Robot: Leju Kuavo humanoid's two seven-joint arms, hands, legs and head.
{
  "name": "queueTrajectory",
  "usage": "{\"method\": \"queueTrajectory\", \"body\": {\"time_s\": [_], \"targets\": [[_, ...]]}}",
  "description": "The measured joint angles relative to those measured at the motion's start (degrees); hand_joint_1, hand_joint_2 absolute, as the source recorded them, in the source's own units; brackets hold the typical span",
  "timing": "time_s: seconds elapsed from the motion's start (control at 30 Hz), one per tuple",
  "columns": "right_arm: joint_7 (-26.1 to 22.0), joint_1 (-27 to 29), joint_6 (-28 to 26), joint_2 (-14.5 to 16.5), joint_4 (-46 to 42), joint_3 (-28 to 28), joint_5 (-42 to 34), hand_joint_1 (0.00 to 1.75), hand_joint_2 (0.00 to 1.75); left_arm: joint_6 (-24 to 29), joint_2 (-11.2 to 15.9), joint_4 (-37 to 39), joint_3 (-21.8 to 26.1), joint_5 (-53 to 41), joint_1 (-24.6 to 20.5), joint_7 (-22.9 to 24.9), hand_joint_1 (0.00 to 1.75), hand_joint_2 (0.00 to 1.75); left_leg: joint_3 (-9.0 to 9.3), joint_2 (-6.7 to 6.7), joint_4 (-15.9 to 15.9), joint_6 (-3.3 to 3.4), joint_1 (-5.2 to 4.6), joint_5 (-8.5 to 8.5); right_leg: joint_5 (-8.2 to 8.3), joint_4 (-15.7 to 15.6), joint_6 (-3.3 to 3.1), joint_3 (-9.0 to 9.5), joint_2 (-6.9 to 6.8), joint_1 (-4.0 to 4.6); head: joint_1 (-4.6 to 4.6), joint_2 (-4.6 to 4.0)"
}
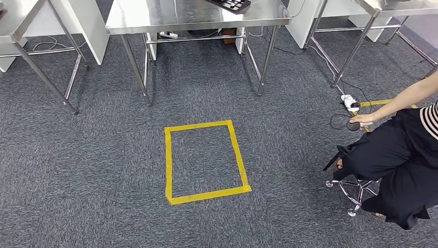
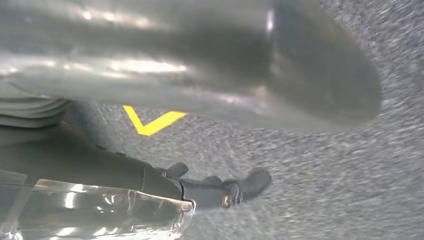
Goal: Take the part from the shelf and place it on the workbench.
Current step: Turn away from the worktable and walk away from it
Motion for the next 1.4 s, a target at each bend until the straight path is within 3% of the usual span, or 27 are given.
{"method": "queueTrajectory", "body": {"time_s": [0.07,0.13,0.17,0.23,0.27,0.33,0.4,0.43,0.5,0.57,0.6,0.63,0.67,0.7,0.77,0.8,0.83,0.87,0.93,1.0,1.07,1.13,1.17,1.2,1.27,1.33,1.4], "targets": [[0.01,-0.10,0.00,0.02,0.00,-0.28,-0.01,0.00,0.00,0.00,0.07,0.00,0.00,-0.02,0.05,0.08,0.00,0.00,-0.66,1.33,0.07,0.22,-0.17,0.48,-3.81,7.99,-0.03,-3.58,-0.92,-0.24,0.58,0.00],[0.02,-0.08,0.00,0.02,0.00,-0.43,-0.04,0.00,0.00,0.00,0.09,0.00,0.00,-0.03,0.08,0.14,0.00,0.00,-1.19,2.70,0.20,0.13,-0.27,0.76,-5.49,12.66,0.56,-5.10,-1.23,-0.47,0.72,0.00],[0.03,-0.03,0.00,0.02,0.00,-0.50,-0.05,0.00,0.00,0.00,0.09,0.00,0.00,-0.03,0.08,0.15,0.00,0.00,-1.35,3.34,0.26,0.06,-0.28,0.85,-5.02,11.59,1.07,-4.07,-1.46,-0.57,0.76,0.00],[0.04,-0.09,0.00,0.01,0.00,-0.66,-0.05,0.00,0.00,0.01,0.09,0.00,0.00,-0.03,0.03,0.16,0.00,0.00,-1.36,4.49,0.35,-0.18,-0.32,0.94,-2.54,3.49,1.97,1.11,-3.04,-0.69,0.84,0.00],[0.07,-0.23,0.00,0.02,0.00,-0.73,-0.04,0.00,0.00,0.02,0.10,0.00,0.00,-0.04,0.01,0.16,0.00,0.00,-1.32,5.03,0.45,-0.43,-0.47,0.92,-1.44,-0.65,1.97,3.52,-4.07,-0.64,0.88,0.00],[0.14,-0.44,-0.01,0.05,0.00,-0.80,-0.04,0.00,0.00,0.07,0.15,0.00,0.00,-0.05,-0.07,0.17,0.00,0.00,-1.26,5.92,0.62,-1.09,-0.72,0.90,-0.39,-4.81,1.10,5.62,-5.19,-0.38,0.80,0.00],[0.20,-0.38,-0.03,0.02,0.00,-0.86,-0.06,0.00,0.00,0.10,0.19,-0.01,0.00,-0.06,-0.19,0.19,0.00,0.00,-1.26,6.69,0.66,-1.82,-0.67,0.94,-0.03,-4.98,-0.12,5.30,-4.28,-0.24,0.71,0.00],[0.23,-0.31,-0.05,0.01,0.00,-0.88,-0.07,0.00,0.00,0.11,0.23,-0.01,0.00,-0.06,-0.26,0.20,0.00,0.00,-1.36,6.43,0.98,-2.19,-0.54,0.64,0.20,-5.06,-0.60,5.27,-3.80,-0.31,0.70,0.00],[0.32,-0.31,-0.10,0.05,0.00,-0.91,-0.09,0.00,0.00,0.15,0.30,-0.02,-0.01,-0.06,-0.25,0.23,0.00,0.00,-2.73,4.31,4.17,-2.82,-0.23,-1.88,0.78,-5.24,-1.50,5.20,-2.81,-0.57,0.47,0.00],[0.44,-0.33,-0.17,0.14,0.00,-0.93,-0.21,0.00,0.00,0.19,0.33,-0.01,-0.01,-0.01,-0.13,0.34,0.00,0.00,-5.97,1.85,11.40,-3.17,-0.05,-6.12,1.08,-5.18,-1.97,4.83,-1.89,-0.43,0.11,0.00],[0.50,-0.30,-0.21,0.17,0.00,-0.97,-0.31,0.00,0.00,0.21,0.34,0.00,-0.01,0.03,-0.05,0.42,0.00,0.00,-7.64,1.38,14.94,-3.23,-0.03,-7.57,1.17,-5.15,-2.09,4.66,-1.36,-0.28,0.05,0.00],[0.58,-0.24,-0.23,0.19,0.00,-1.05,-0.44,0.00,0.00,0.25,0.35,0.00,-0.01,0.07,0.02,0.47,0.00,0.00,-8.69,1.17,17.00,-3.18,-0.04,-7.93,1.23,-5.09,-2.18,4.56,-0.75,-0.12,0.01,0.00],[0.65,-0.19,-0.23,0.19,0.00,-1.15,-0.55,0.00,0.00,0.28,0.36,0.00,0.00,0.09,0.07,0.51,0.00,0.00,-8.70,1.01,16.87,-3.02,-0.05,-7.06,1.26,-5.01,-2.22,4.52,-0.08,0.02,0.01,0.00],[0.69,-0.18,-0.24,0.20,0.00,-1.26,-0.65,0.00,0.00,0.31,0.37,0.00,0.00,0.10,0.10,0.51,0.00,0.00,-7.70,0.71,14.65,-2.76,-0.07,-5.22,1.29,-4.91,-2.25,4.52,0.63,0.15,0.00,0.00],[0.73,-0.30,-0.25,0.32,0.00,-1.48,-0.79,0.00,0.00,0.34,0.41,0.00,0.01,0.10,0.10,0.54,0.00,0.00,-4.00,-1.52,6.87,-1.92,-0.08,-1.18,1.32,-4.69,-2.17,4.49,2.00,0.41,0.03,0.00],[0.79,-0.42,-0.29,0.39,0.00,-1.59,-0.83,0.00,0.00,0.38,0.43,0.00,0.01,0.10,0.10,0.58,0.00,0.00,-2.61,-2.55,3.89,-1.60,-0.09,-0.12,1.36,-4.57,-2.01,4.35,2.62,0.48,0.04,0.00],[0.94,-0.50,-0.35,0.45,0.00,-1.68,-0.82,0.00,0.00,0.43,0.43,0.00,0.01,0.10,0.07,0.71,0.00,0.00,-1.84,-3.29,2.17,-1.34,-0.15,0.25,1.46,-4.50,-1.73,4.10,3.20,0.47,0.06,0.00],[1.20,-0.52,-0.42,0.48,0.00,-1.75,-0.80,0.00,0.00,0.50,0.44,0.00,0.02,0.11,0.02,0.90,0.00,0.00,-1.73,-3.20,1.78,-1.19,-0.25,0.12,1.61,-4.48,-1.35,3.79,3.75,0.43,0.08,0.00],[2.24,-0.32,-0.54,0.36,0.02,-1.80,-0.46,0.00,0.00,0.66,0.28,0.00,0.01,0.10,-0.08,1.29,0.00,0.00,-1.67,-1.97,1.25,-0.82,-0.28,0.45,1.78,-4.36,-0.61,3.09,4.53,0.20,0.06,0.00],[3.82,-0.04,-0.68,0.20,0.05,-1.82,0.19,0.00,0.00,0.93,0.14,0.00,0.02,0.07,-0.07,1.69,0.00,0.00,-1.53,-0.56,0.55,-0.25,-0.06,0.93,0.16,-1.59,-0.44,1.44,2.69,0.24,0.46,0.00],[5.18,0.13,-0.79,0.10,0.11,-1.81,0.76,0.00,0.00,1.21,0.02,0.01,0.02,0.04,0.04,2.12,0.00,0.00,-1.61,1.05,0.28,0.06,-0.10,1.11,-3.46,5.73,-0.58,-2.18,-0.10,0.05,1.02,0.00],[6.13,0.49,-0.85,0.06,0.16,-1.80,1.13,0.00,0.00,1.37,-0.09,0.03,0.02,-0.01,0.17,2.58,0.00,0.00,-1.74,2.70,0.31,0.08,-0.21,1.12,-5.86,12.31,-0.12,-5.27,-1.06,-0.34,1.18,0.00],[6.63,0.74,-0.87,0.03,0.19,-1.80,1.33,0.00,0.00,1.49,-0.12,0.03,0.02,-0.11,0.19,2.87,0.00,0.00,-1.77,3.44,0.32,0.05,-0.22,1.10,-5.75,12.68,0.42,-5.28,-1.27,-0.55,1.21,0.00],[7.21,0.97,-0.89,-0.01,0.21,-1.80,1.55,0.00,0.00,1.63,-0.18,0.04,0.02,-0.25,0.20,3.18,0.00,0.00,-1.74,4.12,0.34,-0.03,-0.21,1.06,-4.79,10.63,1.05,-4.04,-1.59,-0.76,1.24,0.00],[8.39,1.13,-0.87,-0.09,0.23,-1.77,2.07,0.00,0.00,1.98,-0.33,0.04,0.01,-0.62,0.19,3.63,0.00,0.00,-1.57,5.35,0.48,-0.41,-0.32,0.85,-1.88,1.96,2.00,0.83,-3.92,-1.01,1.36,0.00],[9.29,1.06,-0.84,-0.08,0.25,-1.71,2.50,0.00,0.00,2.23,-0.45,0.04,0.00,-0.96,0.21,3.80,0.00,0.00,-1.30,6.46,0.74,-1.16,-0.58,0.47,0.00,-3.77,1.59,3.89,-5.90,-0.90,1.30,0.00],[9.72,1.19,-0.82,-0.03,0.33,-1.69,2.74,0.00,0.00,2.33,-0.55,0.04,-0.01,-1.16,0.12,3.90,0.00,0.00,-0.95,7.50,0.81,-1.93,-0.64,0.29,0.44,-4.25,0.50,3.93,-5.37,-0.62,1.13,0.00]]}}
